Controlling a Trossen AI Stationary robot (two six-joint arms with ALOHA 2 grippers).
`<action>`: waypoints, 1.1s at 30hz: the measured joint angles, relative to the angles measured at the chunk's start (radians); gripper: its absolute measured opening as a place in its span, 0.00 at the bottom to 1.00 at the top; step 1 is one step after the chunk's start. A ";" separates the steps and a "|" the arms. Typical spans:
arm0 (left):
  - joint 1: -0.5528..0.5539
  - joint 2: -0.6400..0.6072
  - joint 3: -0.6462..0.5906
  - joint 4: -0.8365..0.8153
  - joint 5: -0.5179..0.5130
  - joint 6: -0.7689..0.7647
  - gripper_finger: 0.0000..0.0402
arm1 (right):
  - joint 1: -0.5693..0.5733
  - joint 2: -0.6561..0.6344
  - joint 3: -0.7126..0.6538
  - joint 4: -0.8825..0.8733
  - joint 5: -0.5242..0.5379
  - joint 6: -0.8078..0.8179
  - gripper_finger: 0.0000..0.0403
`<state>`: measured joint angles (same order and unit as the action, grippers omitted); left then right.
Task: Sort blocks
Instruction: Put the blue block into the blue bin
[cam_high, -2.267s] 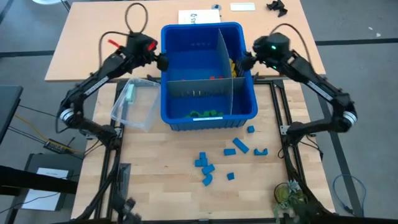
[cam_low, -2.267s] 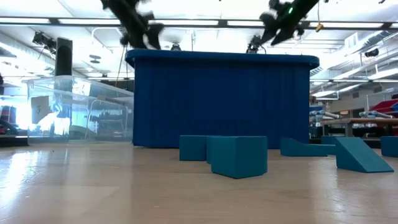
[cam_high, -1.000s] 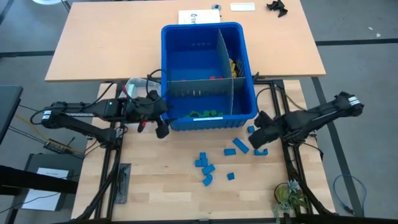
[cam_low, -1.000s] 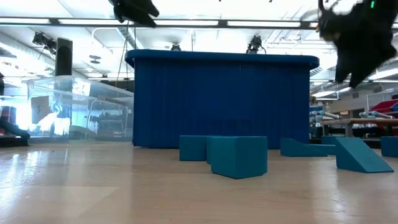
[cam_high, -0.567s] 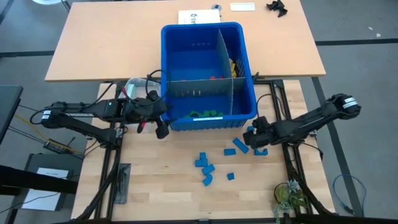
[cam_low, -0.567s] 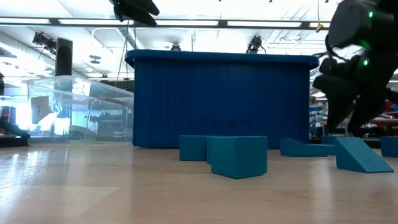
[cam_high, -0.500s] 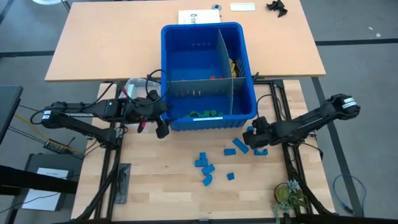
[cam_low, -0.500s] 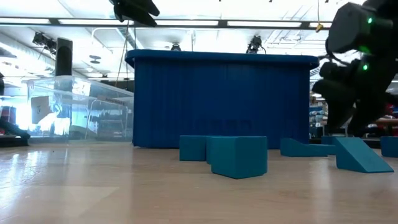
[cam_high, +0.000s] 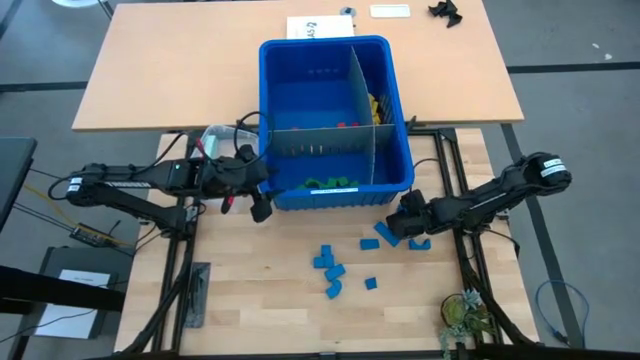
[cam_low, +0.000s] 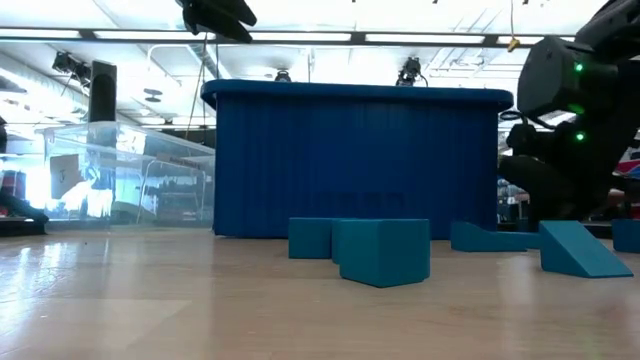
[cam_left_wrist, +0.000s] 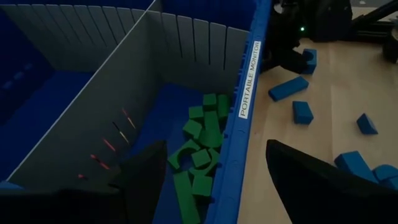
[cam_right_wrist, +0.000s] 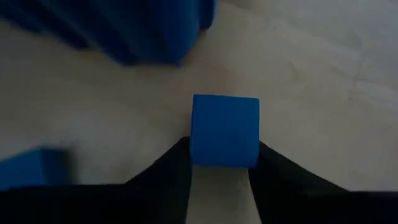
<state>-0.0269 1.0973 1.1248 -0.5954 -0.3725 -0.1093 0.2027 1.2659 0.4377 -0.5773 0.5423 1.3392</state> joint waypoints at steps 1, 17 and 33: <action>0.000 0.000 0.000 -0.001 0.000 0.000 0.71 | 0.003 -0.008 0.012 -0.018 -0.026 -0.025 0.31; 0.000 0.000 0.000 0.000 -0.001 -0.027 0.71 | 0.168 -0.153 0.472 -0.587 -0.221 -0.179 0.31; 0.000 0.000 0.000 0.034 -0.025 -0.026 0.71 | -0.002 -0.152 0.744 -0.495 0.249 -0.518 0.32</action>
<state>-0.0265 1.0977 1.1248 -0.5610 -0.3972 -0.1352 0.2010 1.1135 1.1819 -1.0726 0.7908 0.8208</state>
